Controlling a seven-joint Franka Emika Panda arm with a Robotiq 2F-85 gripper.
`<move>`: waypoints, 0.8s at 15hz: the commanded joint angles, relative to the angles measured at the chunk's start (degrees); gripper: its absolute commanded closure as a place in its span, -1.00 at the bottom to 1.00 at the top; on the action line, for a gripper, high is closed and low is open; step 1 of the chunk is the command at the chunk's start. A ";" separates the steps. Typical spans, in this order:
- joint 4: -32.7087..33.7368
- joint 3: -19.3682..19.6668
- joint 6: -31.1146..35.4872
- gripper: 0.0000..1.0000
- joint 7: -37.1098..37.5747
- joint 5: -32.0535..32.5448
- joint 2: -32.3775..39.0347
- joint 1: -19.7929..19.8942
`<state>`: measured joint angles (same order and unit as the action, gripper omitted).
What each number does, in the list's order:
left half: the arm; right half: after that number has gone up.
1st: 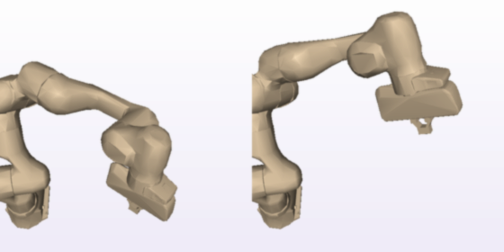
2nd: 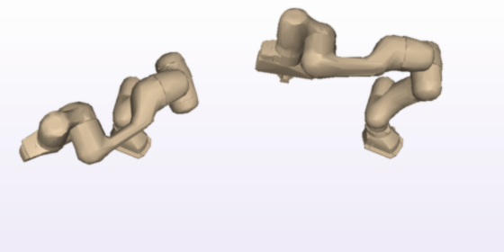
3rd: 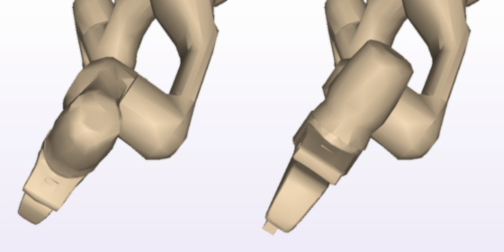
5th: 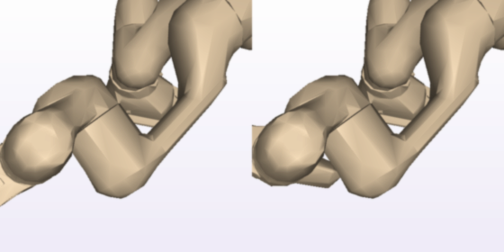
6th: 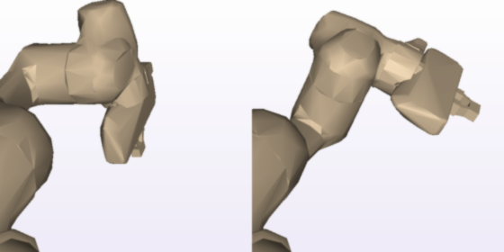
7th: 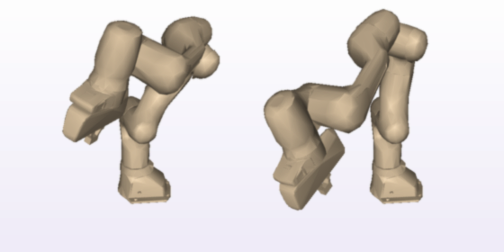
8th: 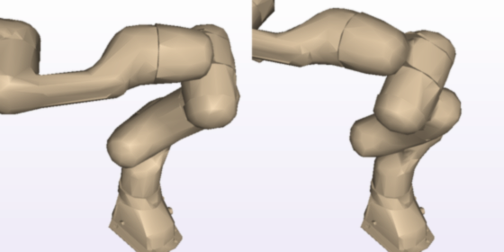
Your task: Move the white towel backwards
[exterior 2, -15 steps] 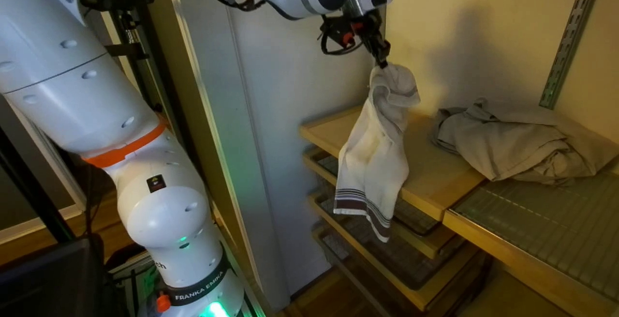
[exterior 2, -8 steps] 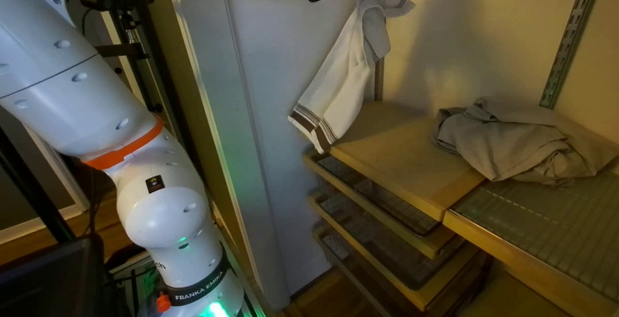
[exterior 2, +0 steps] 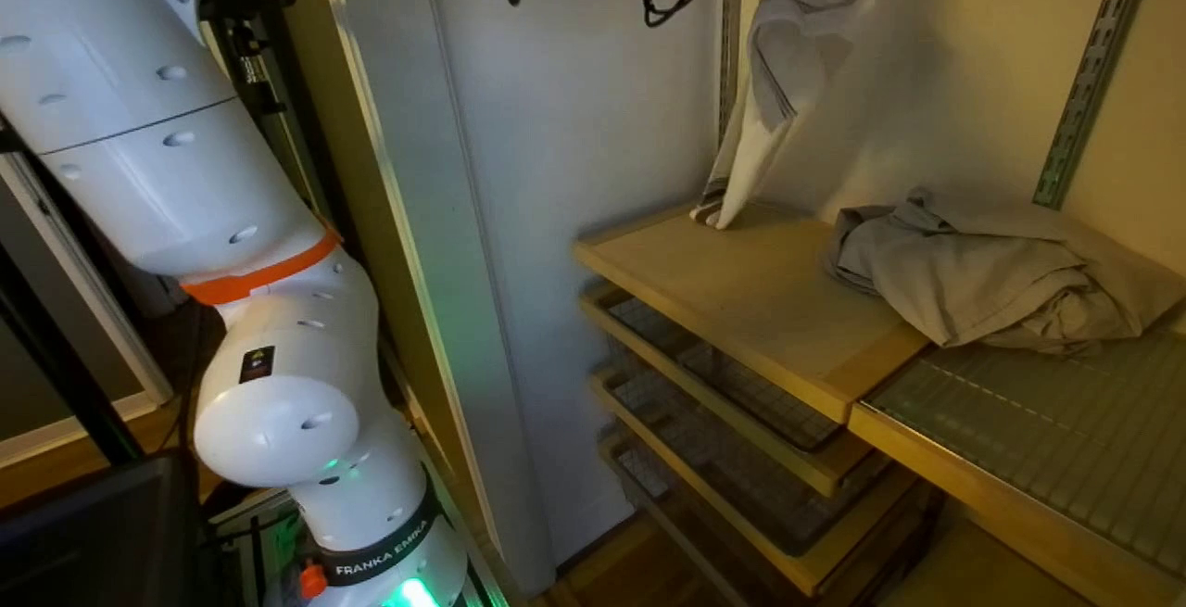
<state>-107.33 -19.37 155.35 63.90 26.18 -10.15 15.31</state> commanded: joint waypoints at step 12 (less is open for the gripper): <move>-5.96 16.87 -24.02 0.97 20.91 21.23 11.93 -8.77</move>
<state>-112.89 -6.60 132.32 78.87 40.62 1.59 8.92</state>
